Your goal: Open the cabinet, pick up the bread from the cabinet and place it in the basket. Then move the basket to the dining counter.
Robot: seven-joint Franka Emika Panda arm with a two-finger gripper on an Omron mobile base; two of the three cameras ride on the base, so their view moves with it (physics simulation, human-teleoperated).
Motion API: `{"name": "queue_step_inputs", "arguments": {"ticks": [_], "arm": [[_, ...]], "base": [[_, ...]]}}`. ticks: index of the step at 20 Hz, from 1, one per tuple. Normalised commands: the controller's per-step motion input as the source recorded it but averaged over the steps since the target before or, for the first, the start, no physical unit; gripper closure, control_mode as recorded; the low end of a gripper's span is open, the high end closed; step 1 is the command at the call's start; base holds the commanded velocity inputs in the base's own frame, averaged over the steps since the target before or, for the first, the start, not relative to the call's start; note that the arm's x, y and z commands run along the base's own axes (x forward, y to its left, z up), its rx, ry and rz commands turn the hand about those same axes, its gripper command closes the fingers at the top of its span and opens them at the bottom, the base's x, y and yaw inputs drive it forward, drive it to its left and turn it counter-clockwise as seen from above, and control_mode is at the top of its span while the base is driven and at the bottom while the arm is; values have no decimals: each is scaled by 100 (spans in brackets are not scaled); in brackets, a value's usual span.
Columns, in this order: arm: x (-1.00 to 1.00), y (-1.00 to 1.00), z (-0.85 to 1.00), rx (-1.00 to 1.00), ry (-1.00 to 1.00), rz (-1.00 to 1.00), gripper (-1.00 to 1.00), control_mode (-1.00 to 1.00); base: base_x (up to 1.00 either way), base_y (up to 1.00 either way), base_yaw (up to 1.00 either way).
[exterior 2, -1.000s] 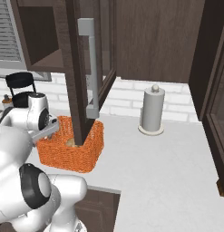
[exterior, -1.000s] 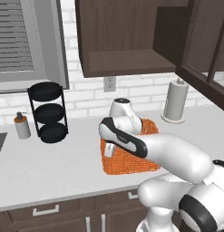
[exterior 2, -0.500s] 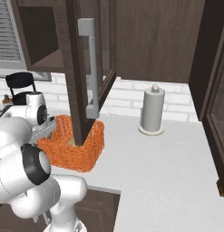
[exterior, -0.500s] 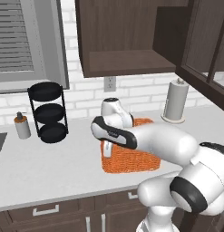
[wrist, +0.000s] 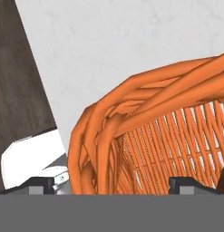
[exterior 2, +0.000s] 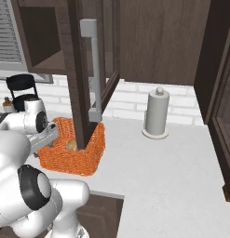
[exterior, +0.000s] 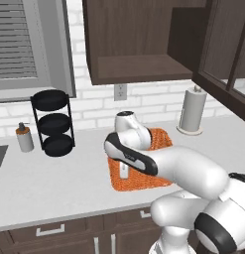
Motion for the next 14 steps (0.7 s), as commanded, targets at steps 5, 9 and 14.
{"name": "queue_step_inputs", "arguments": {"ticks": [5,9,14], "arm": [[13,-32,-53,0,0,0,-100,-100],[6,-7,-75,0,0,0,100,-100],[0,-2,-97,0,4,0,100,-100]], "base": [[0,0,0],[0,0,0],[0,0,0]]}}
